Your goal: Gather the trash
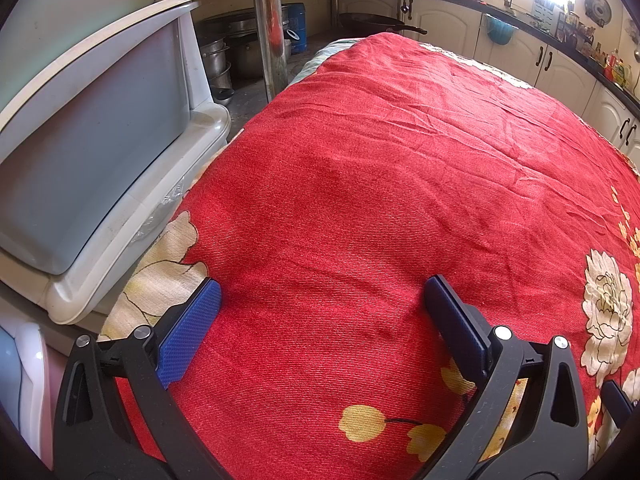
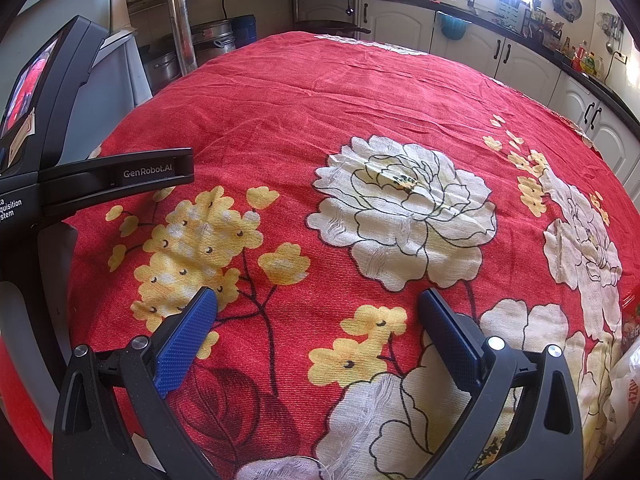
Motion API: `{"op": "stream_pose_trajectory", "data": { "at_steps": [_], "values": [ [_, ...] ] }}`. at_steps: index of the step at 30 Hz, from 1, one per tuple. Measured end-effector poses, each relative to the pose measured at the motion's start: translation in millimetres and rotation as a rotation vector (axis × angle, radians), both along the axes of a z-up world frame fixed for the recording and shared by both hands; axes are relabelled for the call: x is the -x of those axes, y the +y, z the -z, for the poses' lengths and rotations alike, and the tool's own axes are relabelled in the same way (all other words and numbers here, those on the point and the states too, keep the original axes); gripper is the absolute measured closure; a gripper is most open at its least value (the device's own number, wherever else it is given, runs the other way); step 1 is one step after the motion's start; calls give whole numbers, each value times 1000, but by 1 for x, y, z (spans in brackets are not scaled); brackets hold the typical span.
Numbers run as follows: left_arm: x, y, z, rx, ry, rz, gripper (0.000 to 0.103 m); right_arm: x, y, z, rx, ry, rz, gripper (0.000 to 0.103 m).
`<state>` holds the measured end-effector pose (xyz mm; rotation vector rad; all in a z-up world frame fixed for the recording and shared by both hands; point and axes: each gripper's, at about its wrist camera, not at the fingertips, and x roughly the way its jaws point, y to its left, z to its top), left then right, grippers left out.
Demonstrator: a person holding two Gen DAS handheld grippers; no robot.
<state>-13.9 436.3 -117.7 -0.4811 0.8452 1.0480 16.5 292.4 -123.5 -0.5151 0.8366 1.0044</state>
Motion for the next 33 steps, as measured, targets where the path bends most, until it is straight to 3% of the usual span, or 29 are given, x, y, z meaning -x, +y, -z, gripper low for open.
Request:
{"op": "stream_pose_trajectory", "data": {
  "at_steps": [33],
  "values": [
    [0, -2, -1, 1, 1, -2, 10, 0, 0, -1, 0, 0, 0, 5]
  ]
}}
